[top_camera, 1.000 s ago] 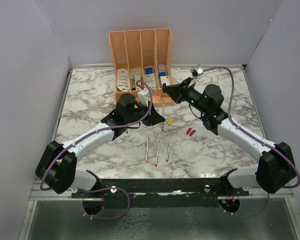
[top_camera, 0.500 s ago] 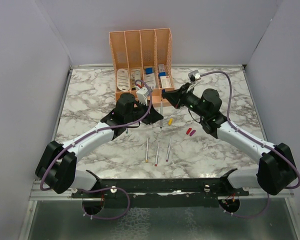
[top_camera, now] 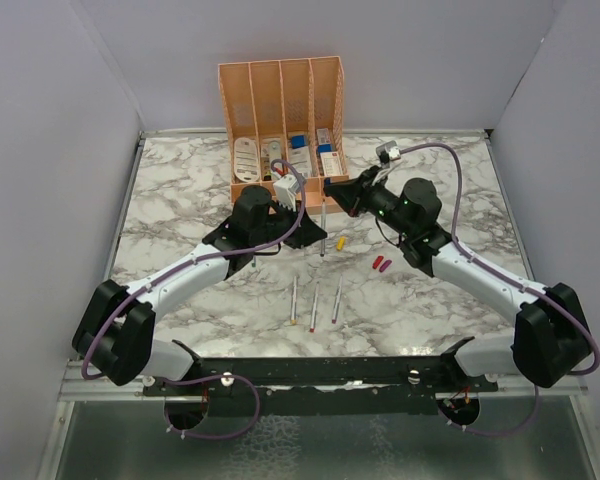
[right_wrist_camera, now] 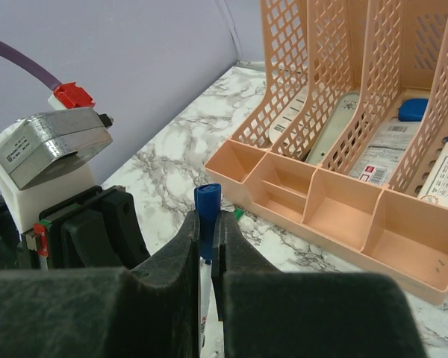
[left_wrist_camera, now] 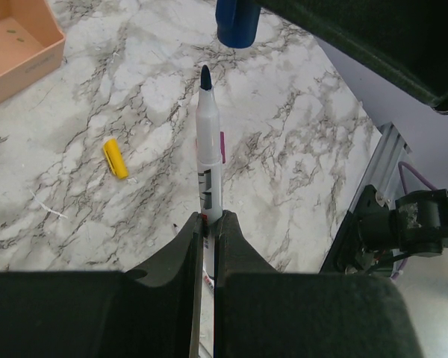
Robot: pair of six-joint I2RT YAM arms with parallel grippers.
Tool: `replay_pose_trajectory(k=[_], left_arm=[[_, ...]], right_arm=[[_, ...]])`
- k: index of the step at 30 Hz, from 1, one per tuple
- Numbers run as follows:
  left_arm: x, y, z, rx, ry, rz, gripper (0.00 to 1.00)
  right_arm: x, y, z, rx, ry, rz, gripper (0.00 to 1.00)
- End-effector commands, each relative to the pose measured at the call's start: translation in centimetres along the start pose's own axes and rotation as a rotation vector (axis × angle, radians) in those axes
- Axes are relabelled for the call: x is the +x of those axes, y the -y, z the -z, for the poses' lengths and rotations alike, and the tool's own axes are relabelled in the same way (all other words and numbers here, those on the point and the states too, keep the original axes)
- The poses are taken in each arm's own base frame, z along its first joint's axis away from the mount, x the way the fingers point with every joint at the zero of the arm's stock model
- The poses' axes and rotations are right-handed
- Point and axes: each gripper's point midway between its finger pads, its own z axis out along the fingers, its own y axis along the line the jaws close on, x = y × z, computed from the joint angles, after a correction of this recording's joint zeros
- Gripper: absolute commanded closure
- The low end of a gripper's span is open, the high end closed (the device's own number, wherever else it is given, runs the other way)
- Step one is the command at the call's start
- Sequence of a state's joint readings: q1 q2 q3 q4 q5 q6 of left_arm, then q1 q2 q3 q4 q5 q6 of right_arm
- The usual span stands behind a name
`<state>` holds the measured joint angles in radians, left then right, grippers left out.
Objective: Insert the pens into the pen caps
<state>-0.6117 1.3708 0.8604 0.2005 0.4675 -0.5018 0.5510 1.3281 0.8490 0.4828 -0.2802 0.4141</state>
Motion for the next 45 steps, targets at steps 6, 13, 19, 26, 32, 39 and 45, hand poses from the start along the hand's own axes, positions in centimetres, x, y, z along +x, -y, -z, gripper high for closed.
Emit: replay_pose_trajectory(k=[6,13,19,26,32,39,45], left_arm=[[-1.9,1.2,-0.3,0.044,0.035,-0.039,1.00],[-1.9,1.2,-0.3,0.045,0.039,-0.036,1.00],[-1.9,1.2,-0.2,0.041,0.043,-0.031,1.00],[-2.1,1.4,0.0,0.045,0.049,-0.032,1.00],[-2.0,1.4,0.1,0.045,0.051,-0.028,1.00],[-2.3,1.6,0.2,0.045,0.067,-0.025,1.00],[-2.6,1.6,0.2,0.044,0.080,-0.019,1.00]], right_arm=[[-0.8,-0.2,-1.0,0.002,0.052,0.000,0.99],[-0.5,-0.2,-1.0,0.004,0.051,-0.003,0.99],[-0.1,-0.2,-0.9,0.009,0.043,-0.003,0.99],[0.1,0.0,-0.7,0.015,0.044,0.011,0.99],[0.3,0.2,-0.7,0.024,0.041,0.019,0.99],[0.8,0.3,-0.5,0.026,0.028,0.019,0.99],[1.6,0.0,-0.3,0.016,0.003,0.015,0.99]])
